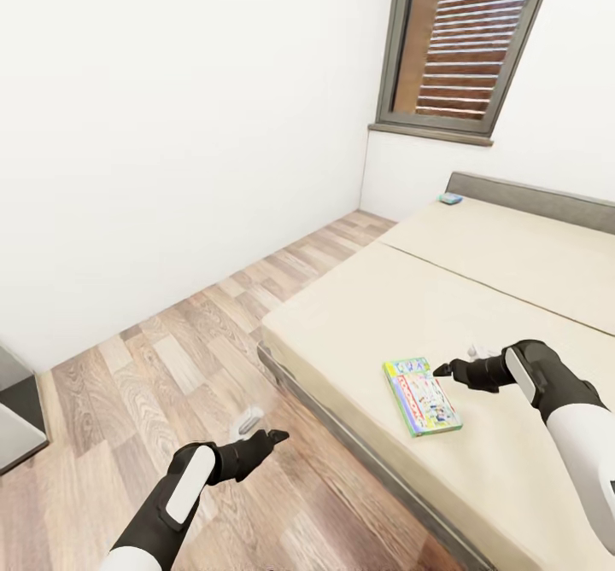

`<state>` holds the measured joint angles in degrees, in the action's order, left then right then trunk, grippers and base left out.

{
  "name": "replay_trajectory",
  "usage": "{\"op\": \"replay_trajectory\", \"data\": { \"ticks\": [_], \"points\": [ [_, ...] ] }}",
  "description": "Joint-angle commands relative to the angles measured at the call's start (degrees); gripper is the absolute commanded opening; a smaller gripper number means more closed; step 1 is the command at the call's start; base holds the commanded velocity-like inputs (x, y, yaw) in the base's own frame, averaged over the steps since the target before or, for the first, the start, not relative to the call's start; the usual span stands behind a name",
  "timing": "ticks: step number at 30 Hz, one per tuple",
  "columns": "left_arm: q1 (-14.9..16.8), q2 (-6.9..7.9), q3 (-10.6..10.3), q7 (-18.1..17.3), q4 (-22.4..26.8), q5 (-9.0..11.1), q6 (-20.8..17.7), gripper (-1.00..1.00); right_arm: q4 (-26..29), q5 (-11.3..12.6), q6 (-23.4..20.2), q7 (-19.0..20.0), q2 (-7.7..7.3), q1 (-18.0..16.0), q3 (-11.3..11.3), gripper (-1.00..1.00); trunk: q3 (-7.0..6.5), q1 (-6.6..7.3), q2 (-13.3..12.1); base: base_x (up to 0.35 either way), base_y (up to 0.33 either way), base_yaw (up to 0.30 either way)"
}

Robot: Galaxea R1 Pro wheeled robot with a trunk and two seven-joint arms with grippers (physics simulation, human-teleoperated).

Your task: Put all the toys in the child's room - the three board games (two on the bed and one on the table), the two jigsaw puzzles on the table, and the tennis ball on the table - inside the toy box on the table in the child's room.

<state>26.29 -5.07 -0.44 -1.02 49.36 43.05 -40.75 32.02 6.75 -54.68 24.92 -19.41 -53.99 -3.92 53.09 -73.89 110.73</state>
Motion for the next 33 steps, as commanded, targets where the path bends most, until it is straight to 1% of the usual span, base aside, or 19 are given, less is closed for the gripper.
{"op": "replay_trajectory", "data": {
  "ticks": [1, 11, 33],
  "points": [
    [-0.2, 0.0, 0.0, -0.1, 0.0, -0.1, -0.2, 1.0, 0.0, 0.4, 0.0, -0.1, -0.01, 0.0, -0.1, 1.0, 0.14, 0.01, 0.0, 0.0, 0.0, 0.0],
    [-0.9, 0.03, -0.2, 0.0, 0.0, -0.2, -0.1, 1.0, 0.1, 0.4, 2.0, -0.1, -0.04, -0.1, -0.2, 1.0, 1.08, 0.01, 0.0, 0.0, 0.0, 0.0],
    [-1.0, 0.05, -0.3, 0.0, 0.0, -0.3, 0.0, 1.0, 0.1, 0.5, 2.6, -0.1, -0.09, -0.1, -0.3, 1.0, 3.14, 0.01, 0.0, 0.0, 0.0, 0.0]
  ]
}}
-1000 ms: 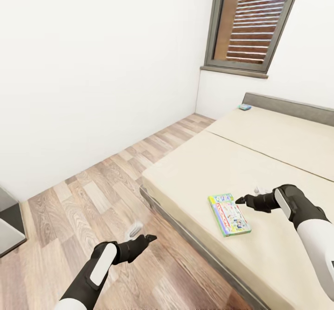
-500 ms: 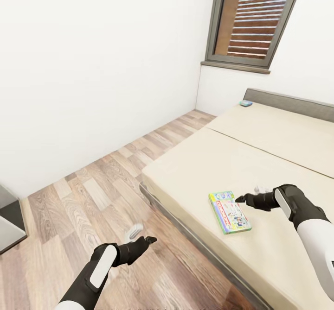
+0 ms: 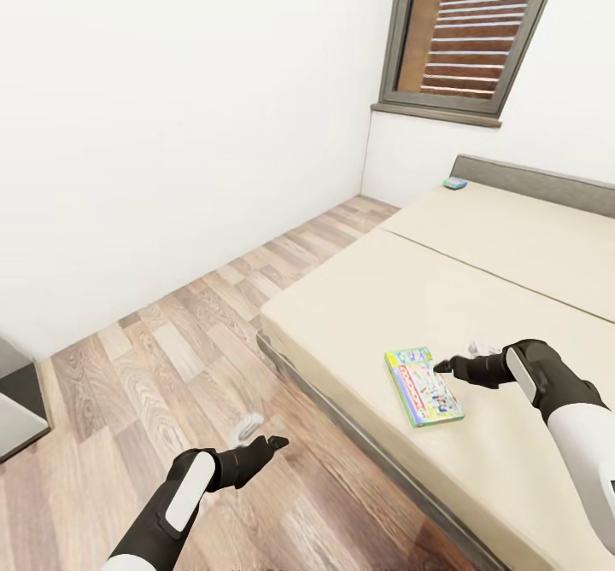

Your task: Put all the toys in the child's room - the three board games (two on the bed and one on the table), the two jigsaw puzzles on the table, and the tennis ball on the table - inside the toy box on the table in the child's room.

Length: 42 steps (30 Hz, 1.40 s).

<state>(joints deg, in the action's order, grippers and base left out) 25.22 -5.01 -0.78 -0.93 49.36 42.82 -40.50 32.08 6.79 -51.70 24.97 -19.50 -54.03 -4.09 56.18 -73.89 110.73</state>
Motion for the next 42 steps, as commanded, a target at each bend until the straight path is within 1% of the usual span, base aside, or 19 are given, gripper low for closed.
{"op": "replay_trajectory", "data": {
  "ticks": [1, 15, 30, 42],
  "points": [
    [0.0, -0.01, 0.0, -0.1, 0.0, -0.1, -0.2, 1.0, 0.1, 0.4, -0.4, -0.1, 0.0, 0.0, -0.1, 1.0, 0.14, 0.01, 0.0, 0.0, 0.0, 0.0],
    [0.0, -0.03, 0.0, -1.0, 0.0, 0.0, -0.2, 1.0, 0.2, 0.4, -0.3, -0.1, -0.07, 0.0, -0.1, 1.0, 1.45, 0.01, 0.0, 0.0, 0.0, 0.0],
    [0.0, 0.0, 0.0, -1.2, 0.0, -0.1, -0.2, 1.0, 0.2, 0.4, -0.3, -0.1, -0.09, 0.0, -0.1, 1.0, 2.85, 0.01, 0.0, 0.0, 0.0, 0.0],
    [0.0, -0.01, 0.0, -1.3, 0.0, -0.1, -0.2, 1.0, 0.4, 0.4, -0.3, -0.1, -0.35, 0.0, -0.1, 1.0, 3.41, 0.01, 0.0, 0.0, 0.0, 0.0]
  ]
}}
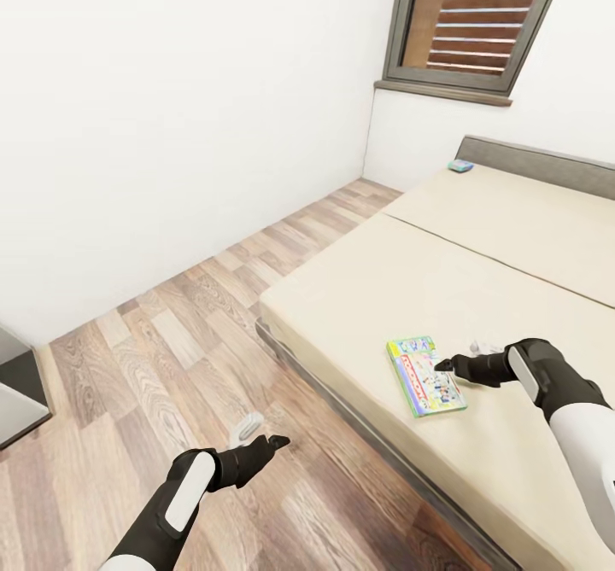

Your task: Put all the toys in the child's room - the three board games (two on the bed and one on the table), the two jigsaw puzzles on the table, and the tennis ball on the table - inside the toy box on the table in the child's room.

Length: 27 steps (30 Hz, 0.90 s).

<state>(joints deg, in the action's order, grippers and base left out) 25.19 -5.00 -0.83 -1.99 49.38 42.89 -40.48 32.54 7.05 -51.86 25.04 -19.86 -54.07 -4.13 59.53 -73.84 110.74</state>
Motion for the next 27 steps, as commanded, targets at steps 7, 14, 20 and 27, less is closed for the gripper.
{"op": "replay_trajectory", "data": {
  "ticks": [7, 14, 20, 27],
  "points": [
    [0.0, -0.01, 0.0, -0.2, 0.0, -0.2, -0.2, 1.0, 0.1, 0.2, -0.2, -0.2, -0.58, 0.1, -0.1, 1.0, 0.11, -0.04, 0.0, 0.0, 0.0, 0.0],
    [0.0, -0.01, 0.0, -0.2, 0.0, -0.2, -0.2, 1.0, 0.6, 0.2, -0.3, 0.0, -0.81, 0.1, -0.1, 1.0, 0.09, -0.04, 0.0, 0.0, 0.0, 0.057],
    [0.0, -0.02, 0.0, -0.1, 0.0, -0.3, -0.2, 1.0, 0.7, 0.2, -0.3, 2.1, -0.86, 0.2, -0.1, 1.0, -0.02, -0.04, 0.0, 0.0, 0.0, 0.199],
    [0.0, -0.01, 0.0, -0.1, 0.0, -0.3, -0.2, 1.0, 0.8, 0.0, -0.2, 4.2, -0.88, 0.3, -0.1, 1.0, -0.19, -0.04, 0.0, 0.0, 0.0, 0.244]
  ]
}}
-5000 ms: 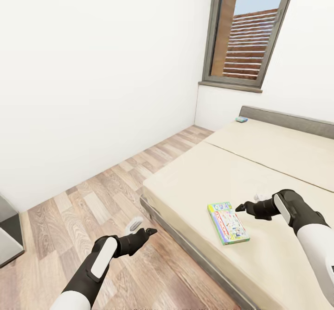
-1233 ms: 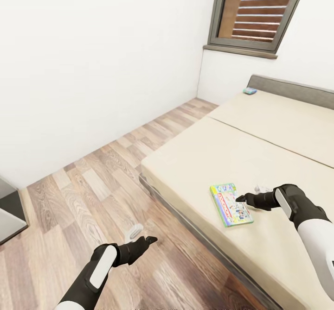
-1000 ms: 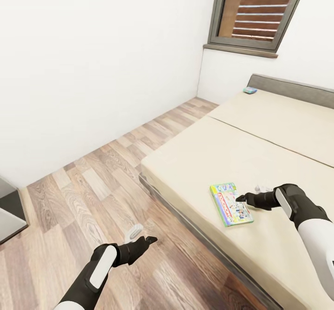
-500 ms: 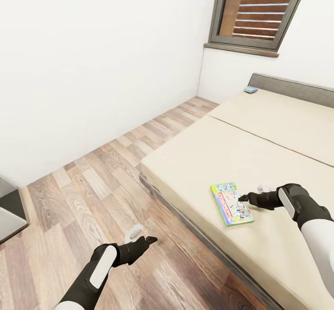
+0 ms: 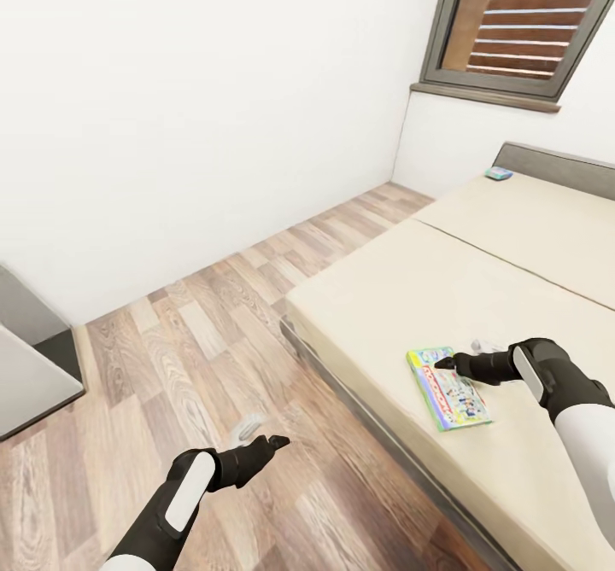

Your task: Put all the toys in the child's room - the three board games (two on the bed and one on the table), the two jigsaw puzzles on the table, and the tennis ball on the table - inside the toy box on the table in the child's room.

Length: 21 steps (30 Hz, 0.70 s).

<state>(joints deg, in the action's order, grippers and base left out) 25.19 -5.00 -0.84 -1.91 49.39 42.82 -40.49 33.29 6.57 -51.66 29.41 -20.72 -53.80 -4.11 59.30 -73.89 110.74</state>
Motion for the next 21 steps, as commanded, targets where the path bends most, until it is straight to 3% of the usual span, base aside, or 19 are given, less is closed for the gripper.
{"op": "replay_trajectory", "data": {
  "ticks": [1, 8, 21],
  "points": [
    [0.0, -0.02, 0.1, -0.2, 0.0, -0.2, -0.2, 1.0, 0.0, 0.5, -0.4, 0.0, -0.02, 0.0, -0.1, 1.0, 0.02, 0.01, 0.0, 0.0, 0.0, 0.251],
    [0.0, -0.02, 0.1, -0.2, -0.1, -0.2, -0.1, 1.0, 0.0, 0.5, -0.4, 0.4, -0.02, 0.0, -0.1, 1.0, -0.07, 0.01, 0.0, 0.0, 0.0, 0.142],
    [0.0, -0.01, 0.1, -0.2, -0.3, -0.3, 0.0, 1.0, 0.0, 0.5, -0.5, 0.5, -0.02, 0.1, -0.1, 1.0, -0.1, 0.01, 0.0, 0.0, 0.0, 0.031]
  ]
}}
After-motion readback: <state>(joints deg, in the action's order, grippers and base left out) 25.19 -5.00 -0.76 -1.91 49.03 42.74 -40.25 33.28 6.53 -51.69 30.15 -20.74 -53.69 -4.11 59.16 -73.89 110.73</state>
